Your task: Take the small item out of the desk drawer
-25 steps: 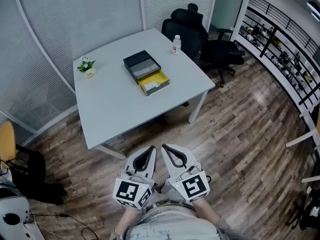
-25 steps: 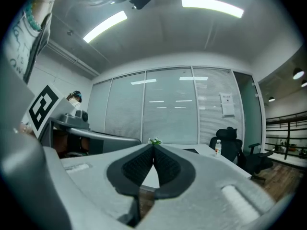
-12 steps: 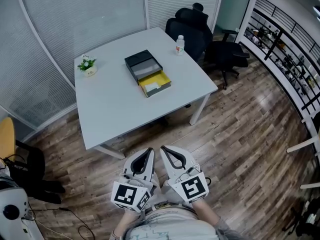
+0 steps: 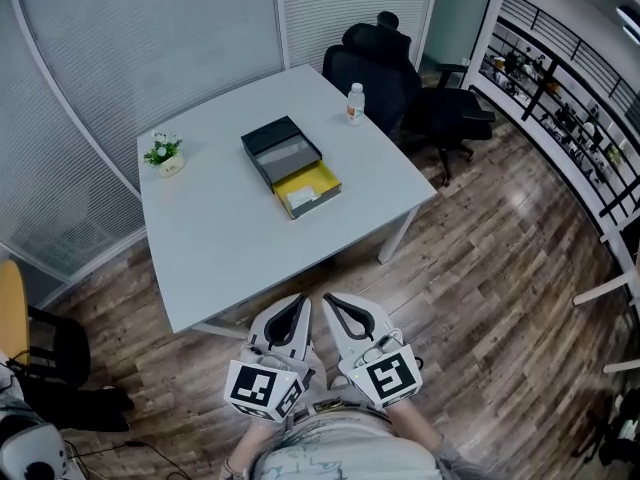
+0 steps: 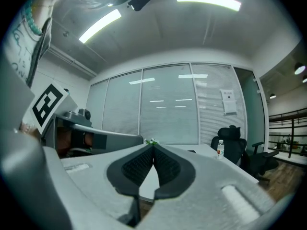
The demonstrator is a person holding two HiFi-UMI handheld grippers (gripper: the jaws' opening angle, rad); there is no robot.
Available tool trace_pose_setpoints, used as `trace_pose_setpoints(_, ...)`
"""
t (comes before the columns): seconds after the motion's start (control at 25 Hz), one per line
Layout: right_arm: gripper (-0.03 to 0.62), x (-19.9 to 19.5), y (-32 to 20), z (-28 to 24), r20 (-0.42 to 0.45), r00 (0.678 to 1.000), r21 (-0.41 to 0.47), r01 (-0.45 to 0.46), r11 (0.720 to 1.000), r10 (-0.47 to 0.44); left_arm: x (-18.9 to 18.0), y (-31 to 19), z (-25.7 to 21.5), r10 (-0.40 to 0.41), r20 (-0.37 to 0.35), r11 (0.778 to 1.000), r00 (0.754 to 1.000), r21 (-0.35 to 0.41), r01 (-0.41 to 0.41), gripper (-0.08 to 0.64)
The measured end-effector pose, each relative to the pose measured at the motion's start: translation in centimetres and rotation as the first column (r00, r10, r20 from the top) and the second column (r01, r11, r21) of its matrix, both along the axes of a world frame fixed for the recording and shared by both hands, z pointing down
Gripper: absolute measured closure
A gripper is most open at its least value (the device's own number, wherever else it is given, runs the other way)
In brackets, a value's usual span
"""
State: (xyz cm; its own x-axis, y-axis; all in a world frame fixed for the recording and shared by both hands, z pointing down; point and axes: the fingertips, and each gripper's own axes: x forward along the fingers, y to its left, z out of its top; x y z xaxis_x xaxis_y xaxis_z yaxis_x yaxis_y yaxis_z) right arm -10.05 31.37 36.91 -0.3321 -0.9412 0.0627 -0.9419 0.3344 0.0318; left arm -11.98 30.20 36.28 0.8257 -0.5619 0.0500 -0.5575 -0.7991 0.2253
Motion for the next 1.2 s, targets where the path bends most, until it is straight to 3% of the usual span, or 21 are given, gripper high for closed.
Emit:
trace_pose_setpoints(0.52, 0.591, 0.9, -8.2, 0.2, -0.005, 1.000, -0.028, -0.026, 0.999, 0.025, 1.9, -7.8, 0.9, 0.067, 0.009, 0.998, 0.998, -0.015, -0.067, 0.563)
trace_pose_setpoints(1.2, 0.591, -0.8, -16.7, 1.9, -0.022, 0.996, -0.037, -0.090, 0.995, 0.090, 0.3, -15.8, 2.7, 0.159, -0.010, 0.986, 0.987, -0.048, -0.159, 0.563)
